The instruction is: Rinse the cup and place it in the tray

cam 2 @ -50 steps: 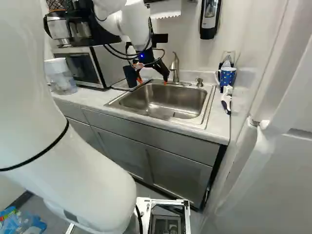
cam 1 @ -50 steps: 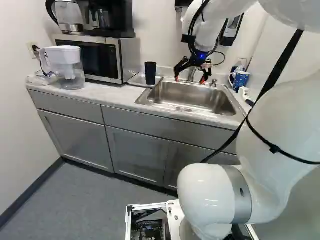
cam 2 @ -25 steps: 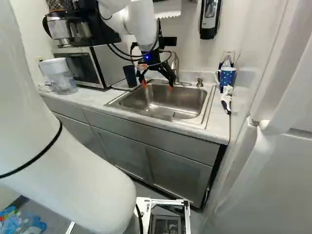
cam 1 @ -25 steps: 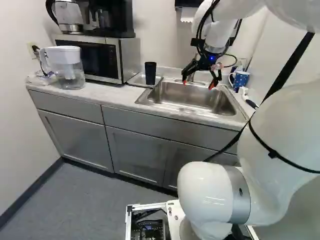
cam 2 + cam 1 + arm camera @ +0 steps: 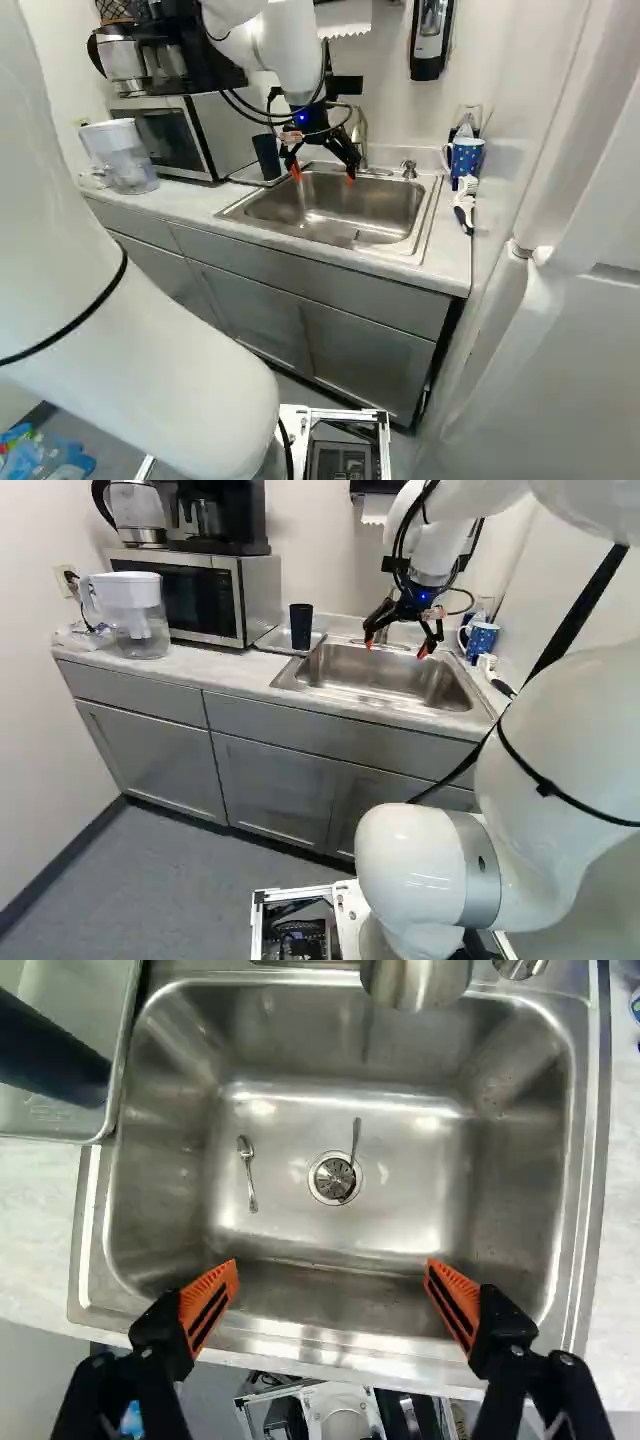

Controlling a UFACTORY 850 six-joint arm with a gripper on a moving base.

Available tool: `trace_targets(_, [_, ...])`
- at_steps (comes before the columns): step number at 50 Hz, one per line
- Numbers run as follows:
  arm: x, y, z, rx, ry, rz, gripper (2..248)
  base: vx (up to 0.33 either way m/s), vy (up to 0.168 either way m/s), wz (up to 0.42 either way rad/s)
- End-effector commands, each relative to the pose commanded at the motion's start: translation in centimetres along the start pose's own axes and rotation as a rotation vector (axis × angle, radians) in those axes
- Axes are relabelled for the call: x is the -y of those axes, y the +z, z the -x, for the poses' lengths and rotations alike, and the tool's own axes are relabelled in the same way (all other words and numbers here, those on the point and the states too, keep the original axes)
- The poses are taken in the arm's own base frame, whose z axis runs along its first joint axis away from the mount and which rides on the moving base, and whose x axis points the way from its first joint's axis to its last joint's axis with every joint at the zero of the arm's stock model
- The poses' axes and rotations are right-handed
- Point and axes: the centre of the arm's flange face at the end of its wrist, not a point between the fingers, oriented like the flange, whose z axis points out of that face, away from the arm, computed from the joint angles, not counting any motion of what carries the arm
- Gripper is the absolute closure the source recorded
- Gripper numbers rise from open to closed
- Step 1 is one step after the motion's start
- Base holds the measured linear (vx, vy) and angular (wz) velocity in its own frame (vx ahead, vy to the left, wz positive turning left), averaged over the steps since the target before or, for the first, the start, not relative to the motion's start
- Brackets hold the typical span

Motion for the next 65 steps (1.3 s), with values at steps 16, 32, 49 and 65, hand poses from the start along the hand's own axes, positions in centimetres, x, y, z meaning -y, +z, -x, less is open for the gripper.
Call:
trace_targets(16, [0.00,0.00,0.00,0.000,0.000,0.000,3,0.000,0.000,0.000])
trace_targets(32, [0.00,0.00,0.00,0.000,0.000,0.000,3,0.000,0.000,0.000])
trace_targets(49, [0.00,0.00,0.00,0.000,0.000,0.000,3,-0.001,0.000,0.000])
trace_targets(65, [0.00,0.00,0.00,0.000,0.000,0.000,3,-0.044,0.001,0.001])
